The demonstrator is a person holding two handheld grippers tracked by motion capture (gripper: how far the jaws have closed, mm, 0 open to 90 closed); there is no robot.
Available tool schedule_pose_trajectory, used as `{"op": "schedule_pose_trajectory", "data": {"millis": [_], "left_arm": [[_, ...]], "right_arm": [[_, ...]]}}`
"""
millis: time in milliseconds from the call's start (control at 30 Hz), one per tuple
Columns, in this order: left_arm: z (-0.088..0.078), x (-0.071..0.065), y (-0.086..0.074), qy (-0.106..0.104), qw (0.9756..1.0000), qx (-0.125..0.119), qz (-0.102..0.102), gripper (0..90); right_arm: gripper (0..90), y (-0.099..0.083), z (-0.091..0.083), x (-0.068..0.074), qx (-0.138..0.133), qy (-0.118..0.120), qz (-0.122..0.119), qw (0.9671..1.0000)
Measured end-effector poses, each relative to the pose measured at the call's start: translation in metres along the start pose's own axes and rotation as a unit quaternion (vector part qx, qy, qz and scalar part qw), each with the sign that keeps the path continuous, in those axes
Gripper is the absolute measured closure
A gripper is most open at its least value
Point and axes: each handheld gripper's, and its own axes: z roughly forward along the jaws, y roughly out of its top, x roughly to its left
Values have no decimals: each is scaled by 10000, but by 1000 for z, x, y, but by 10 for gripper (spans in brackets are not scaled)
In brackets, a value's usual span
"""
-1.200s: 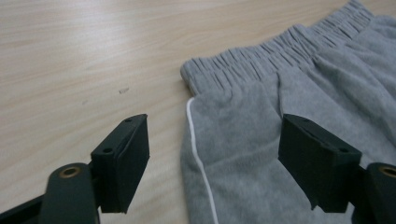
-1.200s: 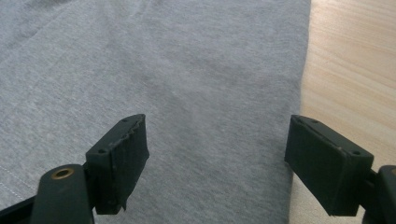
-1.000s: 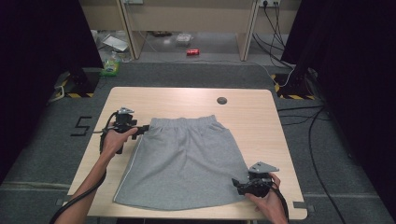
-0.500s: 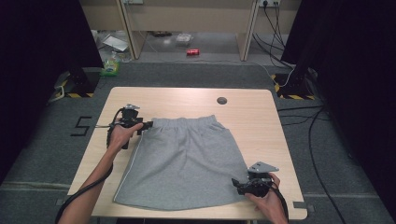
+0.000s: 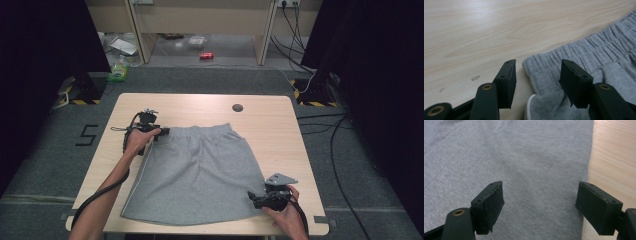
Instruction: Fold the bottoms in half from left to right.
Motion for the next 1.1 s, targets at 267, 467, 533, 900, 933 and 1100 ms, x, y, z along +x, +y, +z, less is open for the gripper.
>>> {"op": "schedule_pose_trajectory", "data": {"millis": [267, 467, 533, 900, 933, 1100], "left_arm": [[9, 2, 6, 7, 9997, 255, -41, 602], [10, 5, 5, -83, 9997, 227, -65, 671], [10, 5, 5, -94, 9997, 222, -53, 687], [10, 6, 4, -114, 9997, 196, 42, 703], [10, 6, 4, -113, 9997, 193, 53, 703], [10, 5, 5, -91, 9997, 202, 78, 703]], "right_arm": [[226, 0, 0, 1, 11, 13, -18, 10000], [233, 2, 0, 4, -72, 37, -78, 9999], [237, 4, 1, 6, -103, 67, -108, 9999], [257, 29, 25, 53, -318, 533, -552, 9965], [261, 33, 28, 60, -354, 600, -603, 9957], [269, 56, 44, 96, -555, 962, -830, 9903]]}}
